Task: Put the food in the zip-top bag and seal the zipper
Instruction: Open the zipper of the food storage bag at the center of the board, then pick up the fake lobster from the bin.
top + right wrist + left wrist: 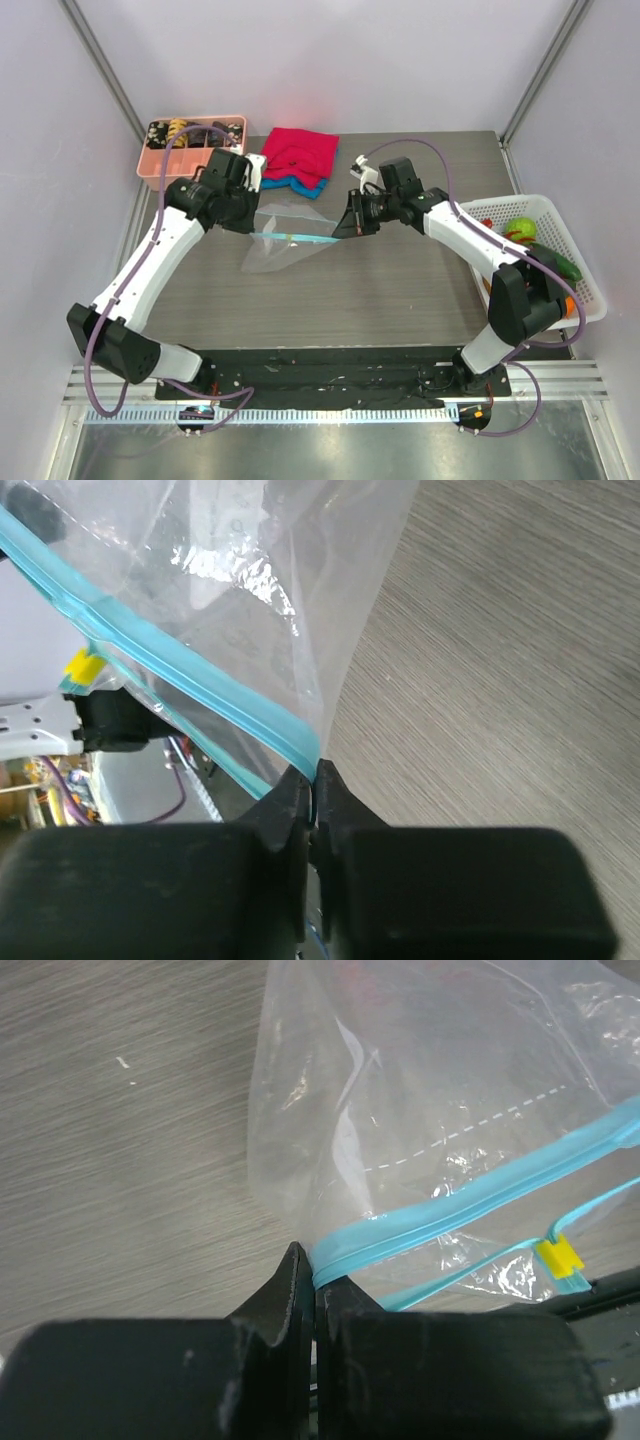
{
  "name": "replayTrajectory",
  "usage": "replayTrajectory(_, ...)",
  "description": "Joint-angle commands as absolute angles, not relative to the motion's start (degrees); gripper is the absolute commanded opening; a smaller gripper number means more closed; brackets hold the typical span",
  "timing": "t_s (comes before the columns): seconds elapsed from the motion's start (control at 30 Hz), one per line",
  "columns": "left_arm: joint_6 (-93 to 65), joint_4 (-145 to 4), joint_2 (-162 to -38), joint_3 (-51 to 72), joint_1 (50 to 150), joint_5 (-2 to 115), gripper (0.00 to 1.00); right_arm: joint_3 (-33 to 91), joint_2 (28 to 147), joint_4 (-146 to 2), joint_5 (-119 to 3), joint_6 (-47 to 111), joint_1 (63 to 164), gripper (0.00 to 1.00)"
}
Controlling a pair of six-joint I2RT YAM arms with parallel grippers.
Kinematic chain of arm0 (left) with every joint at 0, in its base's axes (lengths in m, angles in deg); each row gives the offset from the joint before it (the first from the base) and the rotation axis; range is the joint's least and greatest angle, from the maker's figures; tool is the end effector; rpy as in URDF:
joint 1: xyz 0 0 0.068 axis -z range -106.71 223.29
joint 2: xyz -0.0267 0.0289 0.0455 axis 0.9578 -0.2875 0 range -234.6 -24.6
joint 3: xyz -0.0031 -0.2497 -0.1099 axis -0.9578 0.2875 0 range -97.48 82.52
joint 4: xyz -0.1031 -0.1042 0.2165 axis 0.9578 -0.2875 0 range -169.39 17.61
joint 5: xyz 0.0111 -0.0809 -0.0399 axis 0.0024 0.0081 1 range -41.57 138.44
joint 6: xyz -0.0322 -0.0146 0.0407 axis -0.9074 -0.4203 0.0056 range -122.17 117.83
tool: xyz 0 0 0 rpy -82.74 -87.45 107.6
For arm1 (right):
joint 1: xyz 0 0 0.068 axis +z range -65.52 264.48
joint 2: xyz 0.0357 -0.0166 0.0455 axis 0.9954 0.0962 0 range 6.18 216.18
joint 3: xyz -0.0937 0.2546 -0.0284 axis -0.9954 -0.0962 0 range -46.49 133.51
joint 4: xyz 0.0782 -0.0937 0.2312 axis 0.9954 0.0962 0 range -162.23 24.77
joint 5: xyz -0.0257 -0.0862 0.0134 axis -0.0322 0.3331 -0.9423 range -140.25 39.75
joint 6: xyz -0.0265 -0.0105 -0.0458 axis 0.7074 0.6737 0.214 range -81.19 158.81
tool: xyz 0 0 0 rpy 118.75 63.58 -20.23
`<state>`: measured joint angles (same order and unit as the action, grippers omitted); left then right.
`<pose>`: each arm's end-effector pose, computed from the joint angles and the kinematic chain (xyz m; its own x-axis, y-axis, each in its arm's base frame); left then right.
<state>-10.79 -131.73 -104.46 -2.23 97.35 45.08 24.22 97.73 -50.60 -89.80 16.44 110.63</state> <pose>0.2531 -0.1107 0.3650 -0.7909 0.1892 -0.5820 0.2602 0.9647 -0.0401 0.3062 0.1757 0.2778 -0.8502 -0.0905 -0.5186 -0.4735 0.5619 0.6783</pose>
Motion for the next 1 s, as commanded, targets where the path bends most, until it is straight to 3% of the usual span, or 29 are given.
replayTrajectory(0.0,-11.91,-134.1,-105.28,-4.67,96.58,47.37,0.0,28.12,97.24,-42.54,-86.64,27.01,109.53,0.2)
replayTrajectory(0.03,-12.88,-132.53,-106.07,-4.93,96.58,47.9,0.0,30.65,97.24,-39.48,-85.68,28.51,109.53,0.28)
replayTrajectory(0.07,-13.58,-131.64,-106.6,-5.02,96.67,48.6,0.0,31.89,96.98,-37.71,-84.54,30.01,109.35,0.47)
replayTrajectory(0.17,-16.14,-128.04,-108.36,-4.32,96.67,52.03,0.0,36.55,96.01,-29.89,-82.69,38.09,106.73,0.8)
replayTrajectory(0.27,-17.46,-125.4,-109.68,-3.0,96.76,53.44,0.0,41.56,95.39,-21.8,-83.03,43.81,101.28,0.87)
replayTrajectory(0.43,-19.39,-121.89,-111.0,-0.81,97.02,54.5,0.0,51.4,96.09,-7.82,-80.67,51.64,88.11,0.94)
replayTrajectory(0.67,-19.92,-119.07,-112.49,-0.19,97.72,56.43,0.0,60.2,100.04,1.24,-82.42,58.14,65.08,0.93)
replayTrajectory(0.97,-18.34,-119.42,-113.37,-0.11,98.08,56.17,0.0,59.07,104.97,3.18,-69.51,66.58,58.29,0.75)
